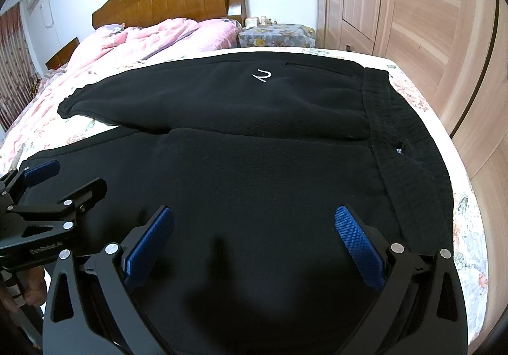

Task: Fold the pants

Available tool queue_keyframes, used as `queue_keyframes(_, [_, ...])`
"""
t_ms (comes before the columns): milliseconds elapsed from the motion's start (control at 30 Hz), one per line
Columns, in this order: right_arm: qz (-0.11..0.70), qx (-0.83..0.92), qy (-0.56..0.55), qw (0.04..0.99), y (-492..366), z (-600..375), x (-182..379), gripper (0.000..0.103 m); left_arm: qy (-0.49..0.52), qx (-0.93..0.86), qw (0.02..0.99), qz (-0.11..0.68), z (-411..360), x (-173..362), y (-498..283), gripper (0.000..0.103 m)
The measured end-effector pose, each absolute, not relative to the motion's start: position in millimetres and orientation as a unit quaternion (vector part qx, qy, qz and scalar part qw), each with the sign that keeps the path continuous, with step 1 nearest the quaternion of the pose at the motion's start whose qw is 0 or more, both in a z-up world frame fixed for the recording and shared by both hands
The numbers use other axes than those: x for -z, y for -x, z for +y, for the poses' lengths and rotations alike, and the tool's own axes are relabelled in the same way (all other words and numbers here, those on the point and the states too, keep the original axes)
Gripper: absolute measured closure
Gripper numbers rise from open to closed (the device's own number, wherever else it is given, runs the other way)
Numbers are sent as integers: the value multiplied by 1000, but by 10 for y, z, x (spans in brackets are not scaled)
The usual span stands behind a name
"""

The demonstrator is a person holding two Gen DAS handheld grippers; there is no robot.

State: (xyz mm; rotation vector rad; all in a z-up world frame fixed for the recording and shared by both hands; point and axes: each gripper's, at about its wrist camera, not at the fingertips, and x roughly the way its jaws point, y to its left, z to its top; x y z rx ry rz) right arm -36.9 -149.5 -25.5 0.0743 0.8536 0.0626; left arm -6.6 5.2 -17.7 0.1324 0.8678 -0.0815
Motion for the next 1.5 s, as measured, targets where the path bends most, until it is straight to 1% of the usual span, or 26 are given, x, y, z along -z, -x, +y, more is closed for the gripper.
queue_keyframes(233, [420,-39,-2,907,168,-1595,178,5,-87,37,898,429,50,153,-37,1])
queue_keyframes(367, [424,-74,-1,903,-99,-1747,63,5,-93,18,881,464,136,165,-218,1])
queue_keyframes(500, [417,-100,39,903,-582,-1923,-62,5,-110,-4,885,452,319,42,-455,1])
queue_keyframes(633, [433,-153,69,886,-1275,-2071,3,5,-101,11,887,451,508,-106,-811,1])
queue_keyframes(700, [454,-168,65,873,-1690,-2166,122,5,-97,33,887,450,524,-159,-1019,1])
queue_keyframes(800, [481,-170,59,858,-2259,-2303,303,5,-143,52,894,422,441,-185,-1390,2])
queue_keyframes(867, [491,-176,52,851,-2508,-2373,379,5,-161,102,897,399,338,-180,-1559,2])
queue_keyframes(900, [495,-179,49,849,-2635,-2420,419,5,-172,133,890,400,286,-143,-1683,1])
queue_keyframes(967, [495,-193,50,846,-2788,-2473,462,5,-181,154,870,433,225,-42,-1905,2])
queue_keyframes(1033, [496,-204,59,842,-2894,-2498,480,5,-181,192,853,449,179,21,-2124,2])
queue_keyframes(1200, [505,-226,77,830,-3060,-2545,519,5,-154,296,828,451,166,56,-2614,2])
queue_keyframes(1267, [511,-241,72,822,-3054,-2566,549,9,-168,291,829,447,182,105,-2836,2])
queue_keyframes(1300, [504,-246,81,824,-3031,-2562,541,18,-166,296,826,450,172,141,-2945,2])
queue_keyframes(1333, [500,-257,85,823,-3016,-2558,527,32,-159,303,823,453,172,160,-3011,2])
queue_keyframes(1367, [498,-274,79,819,-2964,-2554,502,43,-149,313,820,456,185,178,-3095,2])
queue_keyframes(1400, [498,-291,70,814,-2919,-2553,479,65,-143,322,815,460,199,191,-3153,2])
queue_keyframes(1433, [494,-298,75,813,-2874,-2522,451,77,-142,337,808,462,184,211,-3212,2])
queue_keyframes(1500, [474,-285,114,826,-2736,-2438,355,93,-157,358,799,456,119,224,-3258,2])
